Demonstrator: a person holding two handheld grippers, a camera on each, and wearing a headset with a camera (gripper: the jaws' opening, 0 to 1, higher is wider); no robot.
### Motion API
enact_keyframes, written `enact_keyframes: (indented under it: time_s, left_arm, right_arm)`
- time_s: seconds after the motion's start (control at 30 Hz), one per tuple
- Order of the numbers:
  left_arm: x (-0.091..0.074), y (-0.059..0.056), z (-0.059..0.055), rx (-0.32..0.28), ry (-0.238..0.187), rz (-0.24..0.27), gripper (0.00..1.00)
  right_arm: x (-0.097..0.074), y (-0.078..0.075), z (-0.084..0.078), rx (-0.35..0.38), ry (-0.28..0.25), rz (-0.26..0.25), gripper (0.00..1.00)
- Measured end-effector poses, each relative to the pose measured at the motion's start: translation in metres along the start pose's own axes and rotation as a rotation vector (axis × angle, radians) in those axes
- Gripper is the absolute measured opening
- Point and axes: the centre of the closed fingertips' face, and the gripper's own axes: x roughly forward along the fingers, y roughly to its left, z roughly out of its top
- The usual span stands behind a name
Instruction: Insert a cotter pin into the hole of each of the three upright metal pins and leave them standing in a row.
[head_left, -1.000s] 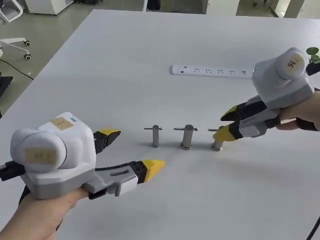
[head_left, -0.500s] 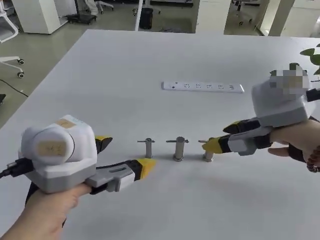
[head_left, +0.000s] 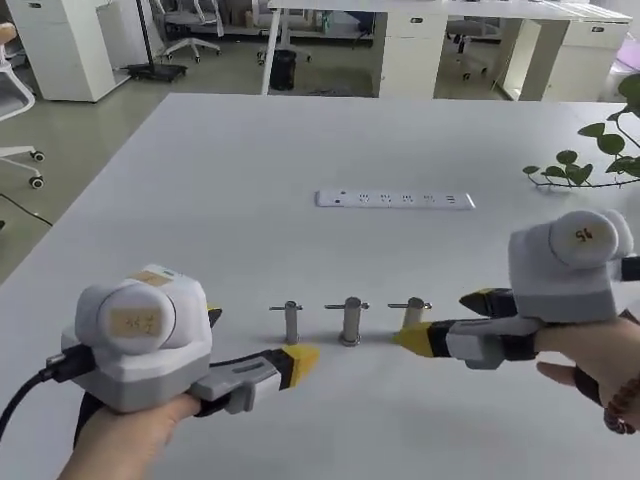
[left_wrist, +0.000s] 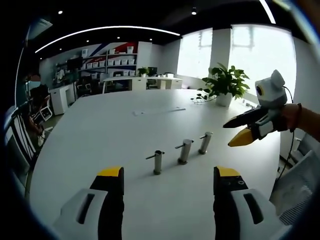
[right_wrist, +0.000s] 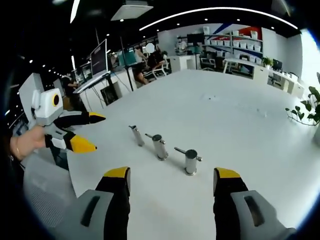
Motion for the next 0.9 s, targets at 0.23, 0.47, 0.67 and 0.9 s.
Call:
enact_keyframes:
  time_s: [0.23, 0.47, 0.67, 0.9]
  left_arm:
    - [0.000, -0.006, -0.001, -0.006, -0.015, 0.017, 0.75]
    - [-0.005, -0.009, -0.001, 0.000, -0.025, 0.038, 0.74]
    - [-0.008, -0.009, -0.003, 0.001, -0.021, 0.042, 0.75]
    - [-0.007, -0.007, -0.001, 0.013, -0.009, 0.051, 0.75]
  right_arm:
    - [-0.006, 0.002, -0.011, -0.003, -0.012, -0.040, 0.66]
    - [-0.013, 0.005, -0.016, 0.019, -0.051, -0.061, 0.67]
    - [-0.015, 0.007, -0.022, 0.024, -0.052, -0.077, 0.68]
    - [-0.011, 0.008, -0.024, 0.007, -0.036, -0.097, 0.68]
